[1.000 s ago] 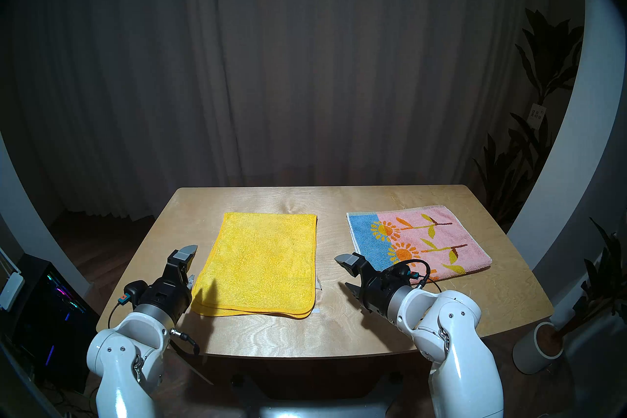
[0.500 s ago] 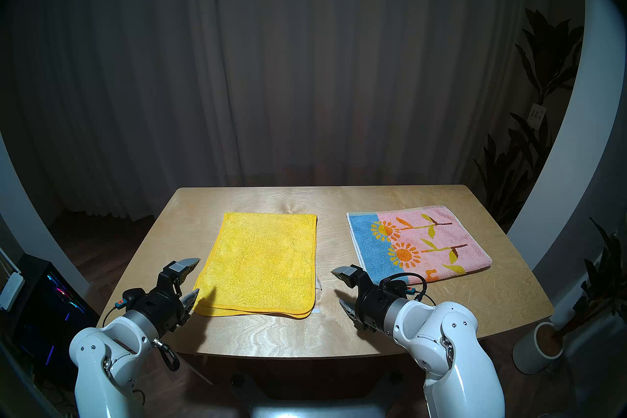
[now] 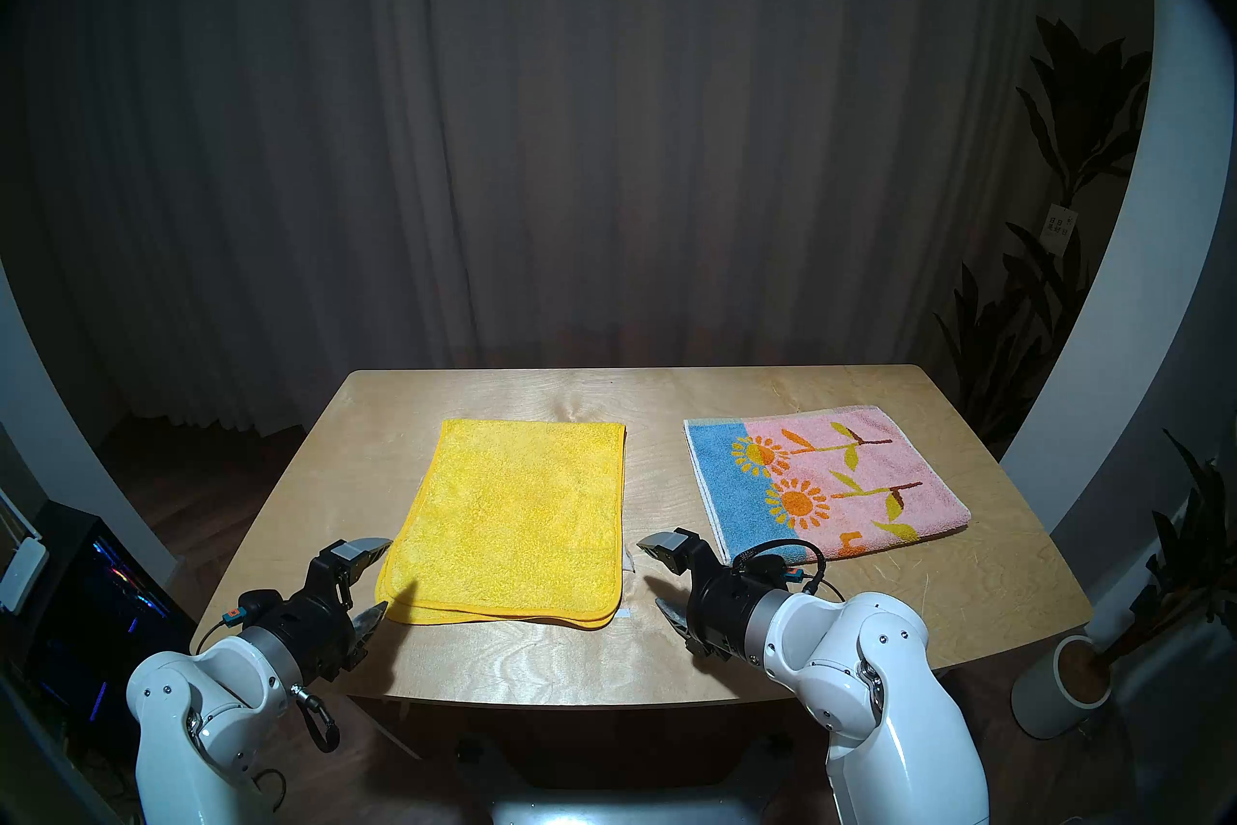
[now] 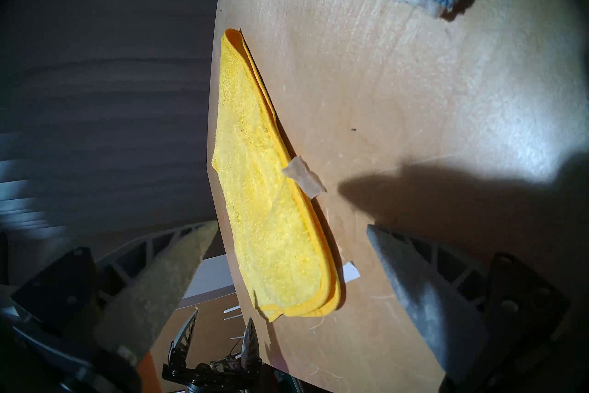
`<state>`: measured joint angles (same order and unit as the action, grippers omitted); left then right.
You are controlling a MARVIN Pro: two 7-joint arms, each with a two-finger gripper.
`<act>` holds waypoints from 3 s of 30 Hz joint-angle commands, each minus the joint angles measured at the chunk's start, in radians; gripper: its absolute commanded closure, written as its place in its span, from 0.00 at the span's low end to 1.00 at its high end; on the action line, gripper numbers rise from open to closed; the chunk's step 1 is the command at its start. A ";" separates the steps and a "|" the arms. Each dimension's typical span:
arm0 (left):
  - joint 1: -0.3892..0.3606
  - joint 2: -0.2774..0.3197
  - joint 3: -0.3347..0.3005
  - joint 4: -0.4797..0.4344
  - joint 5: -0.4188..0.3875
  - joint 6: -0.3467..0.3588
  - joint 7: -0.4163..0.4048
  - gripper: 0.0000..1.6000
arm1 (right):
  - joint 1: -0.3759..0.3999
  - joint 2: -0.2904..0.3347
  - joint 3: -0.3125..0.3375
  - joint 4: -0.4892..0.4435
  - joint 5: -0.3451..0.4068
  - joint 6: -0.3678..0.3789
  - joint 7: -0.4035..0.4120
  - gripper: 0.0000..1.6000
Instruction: Fold each towel twice and stack them on table
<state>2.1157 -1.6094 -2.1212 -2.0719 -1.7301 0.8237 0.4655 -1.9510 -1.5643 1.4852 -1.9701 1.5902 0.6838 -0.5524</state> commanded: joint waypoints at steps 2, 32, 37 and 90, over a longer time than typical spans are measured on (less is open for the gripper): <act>-0.002 -0.008 0.010 -0.016 -0.011 -0.004 0.032 0.00 | 0.027 0.003 0.006 -0.005 0.011 0.010 -0.007 0.00; -0.077 0.054 0.066 0.130 0.061 -0.003 0.022 0.00 | 0.082 0.024 -0.092 0.072 -0.018 -0.028 -0.029 0.00; -0.081 0.062 0.064 0.145 0.063 0.005 0.005 0.00 | 0.101 0.032 -0.121 0.100 -0.019 -0.048 -0.024 0.00; -0.123 0.123 0.099 0.280 0.078 0.010 -0.114 1.00 | 0.180 0.089 -0.244 0.193 -0.017 -0.168 -0.019 1.00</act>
<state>1.9981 -1.4805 -2.0372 -1.8631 -1.6684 0.8427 0.3598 -1.7567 -1.4762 1.2415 -1.7940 1.5696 0.5167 -0.5686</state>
